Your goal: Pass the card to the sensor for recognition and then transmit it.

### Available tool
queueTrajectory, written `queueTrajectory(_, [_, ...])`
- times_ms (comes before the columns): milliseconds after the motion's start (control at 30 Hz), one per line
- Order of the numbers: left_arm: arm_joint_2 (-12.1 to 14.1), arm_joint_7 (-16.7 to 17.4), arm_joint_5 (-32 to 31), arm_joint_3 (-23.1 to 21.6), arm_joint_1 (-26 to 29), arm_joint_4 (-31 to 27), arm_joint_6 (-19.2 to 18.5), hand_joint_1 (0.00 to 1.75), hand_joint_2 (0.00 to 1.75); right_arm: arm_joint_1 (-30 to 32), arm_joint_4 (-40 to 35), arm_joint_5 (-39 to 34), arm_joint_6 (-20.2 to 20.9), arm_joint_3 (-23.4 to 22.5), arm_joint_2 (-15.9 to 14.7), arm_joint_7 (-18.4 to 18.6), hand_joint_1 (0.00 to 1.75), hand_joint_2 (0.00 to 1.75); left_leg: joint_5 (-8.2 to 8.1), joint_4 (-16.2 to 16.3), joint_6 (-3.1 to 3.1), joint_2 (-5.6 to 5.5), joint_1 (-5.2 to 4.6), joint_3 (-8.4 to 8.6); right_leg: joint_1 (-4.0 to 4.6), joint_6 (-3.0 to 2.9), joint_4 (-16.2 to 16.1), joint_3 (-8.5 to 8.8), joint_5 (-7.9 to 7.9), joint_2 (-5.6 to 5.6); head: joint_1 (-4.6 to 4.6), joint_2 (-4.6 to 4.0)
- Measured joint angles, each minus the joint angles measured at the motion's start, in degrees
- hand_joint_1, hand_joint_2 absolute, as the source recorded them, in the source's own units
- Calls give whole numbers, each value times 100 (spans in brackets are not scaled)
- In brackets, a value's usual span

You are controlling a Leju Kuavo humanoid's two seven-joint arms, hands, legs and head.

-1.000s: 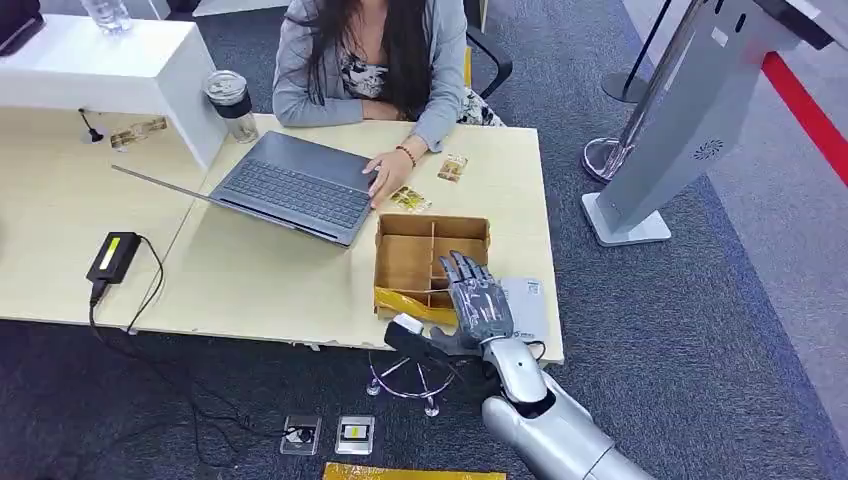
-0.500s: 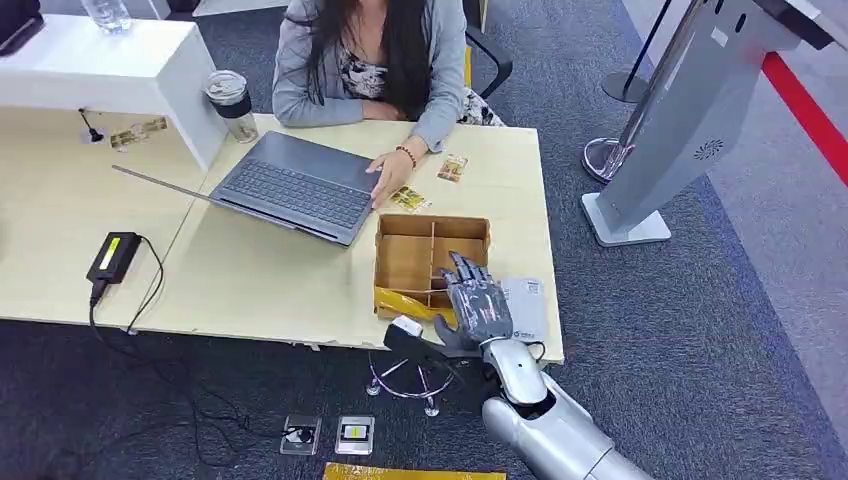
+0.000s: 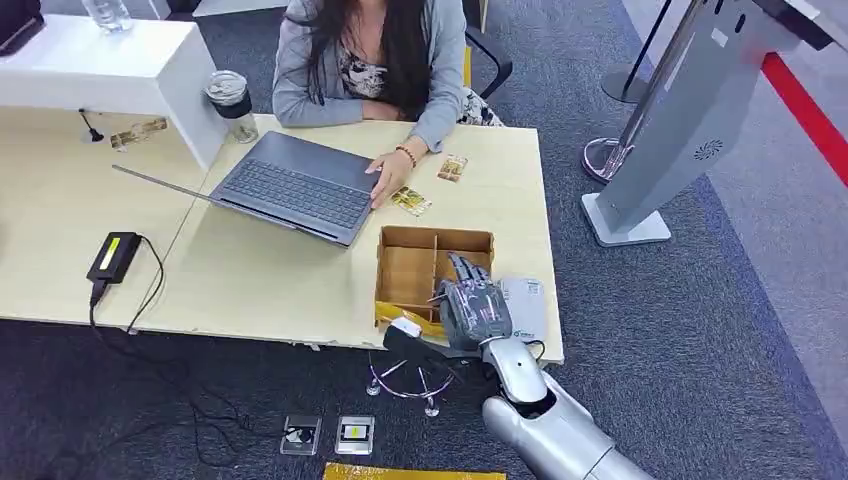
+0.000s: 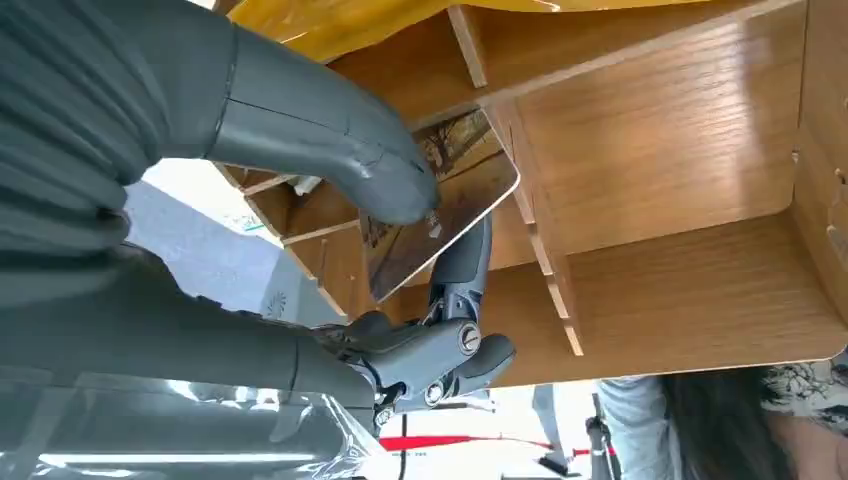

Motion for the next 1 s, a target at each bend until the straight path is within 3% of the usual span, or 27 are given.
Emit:
queueTrajectory(367, [-2, 0, 0, 0, 0, 0, -2, 0, 0, -1, -24, -15, -26, -61, 9, 26, 175, 175, 0, 0, 0, 0, 0, 1, 0, 0, 0, 0, 0, 0, 2, 0])
queueTrajectory(567, [-2, 0, 0, 0, 2, 0, 0, 0, 0, -60, -501, -28, 151, -350, -33, 68, 175, 175, 0, 1, 0, 1, 0, 1, 0, 0, 0, 0, 1, 1, 0, 0])
queueTrajectory(733, [-2, -22, -18, 0, 6, 0, 11, 0, 0, -608, -996, -188, 350, -741, -166, -321, 175, 175, 2, 1, 0, 3, -1, 2, -1, -1, 0, 0, 5, 3, 2, 0])
queueTrajectory(1000, [-2, -105, -72, -2, 6, 0, -33, 0, 0, -1094, -1384, -210, 380, -1049, -208, -474, 175, 175, 2, 1, -1, 4, 0, 2, 0, -2, 1, 0, 5, 2, 0, 0])
